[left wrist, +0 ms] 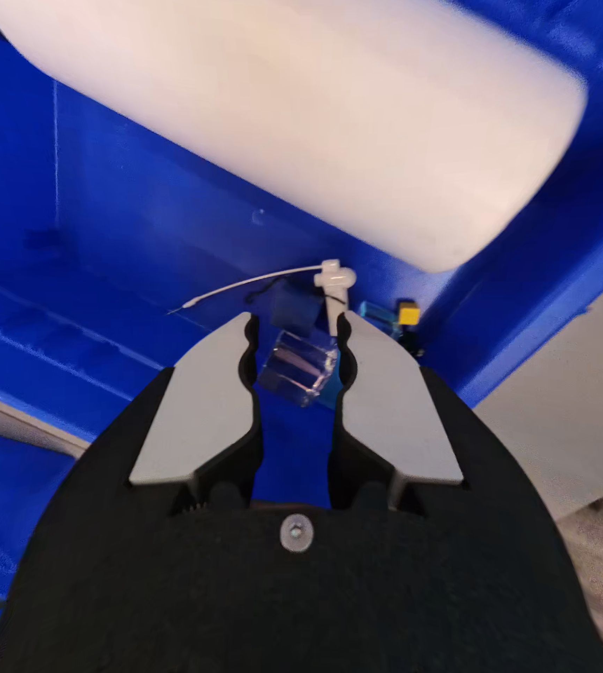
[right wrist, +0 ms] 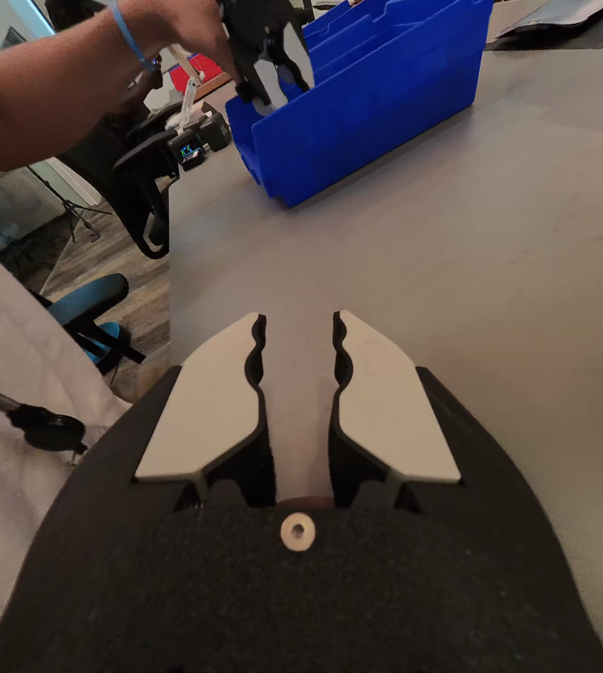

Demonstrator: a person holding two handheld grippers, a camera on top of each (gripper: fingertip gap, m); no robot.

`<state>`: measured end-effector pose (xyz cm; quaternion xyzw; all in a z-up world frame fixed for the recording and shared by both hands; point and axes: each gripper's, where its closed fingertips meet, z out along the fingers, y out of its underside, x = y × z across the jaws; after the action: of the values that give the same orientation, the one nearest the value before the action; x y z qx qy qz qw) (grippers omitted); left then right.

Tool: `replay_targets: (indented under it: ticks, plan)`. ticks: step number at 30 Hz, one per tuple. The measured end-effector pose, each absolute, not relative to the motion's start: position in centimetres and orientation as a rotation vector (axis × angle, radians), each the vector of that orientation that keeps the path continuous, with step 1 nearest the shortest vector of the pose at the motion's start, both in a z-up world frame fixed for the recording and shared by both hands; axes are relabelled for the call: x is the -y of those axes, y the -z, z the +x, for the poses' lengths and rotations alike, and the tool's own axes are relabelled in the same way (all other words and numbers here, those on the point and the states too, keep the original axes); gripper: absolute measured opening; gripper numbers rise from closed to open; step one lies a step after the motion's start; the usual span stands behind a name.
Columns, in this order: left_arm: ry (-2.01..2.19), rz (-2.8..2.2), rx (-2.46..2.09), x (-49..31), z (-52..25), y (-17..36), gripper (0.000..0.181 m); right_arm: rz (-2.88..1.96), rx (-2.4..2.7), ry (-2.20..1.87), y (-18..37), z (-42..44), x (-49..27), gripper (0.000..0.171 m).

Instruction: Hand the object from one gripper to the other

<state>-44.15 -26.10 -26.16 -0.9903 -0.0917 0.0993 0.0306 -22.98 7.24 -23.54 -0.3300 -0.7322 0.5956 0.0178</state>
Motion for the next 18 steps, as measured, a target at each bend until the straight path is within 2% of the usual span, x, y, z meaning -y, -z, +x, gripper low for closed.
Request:
replay_targets:
  ticks: [8,18]
  plan:
    - [-0.134,-3.221,-0.090,26.6,-44.5,28.1,0.038,-1.178,2.184,-2.004,22.8,-24.1,-8.7,0.036]
    - [-0.139,-3.272,-0.104,27.3,-44.7,29.9,0.028,-1.229,2.183,-2.069,23.0,-24.1,-8.4,0.036]
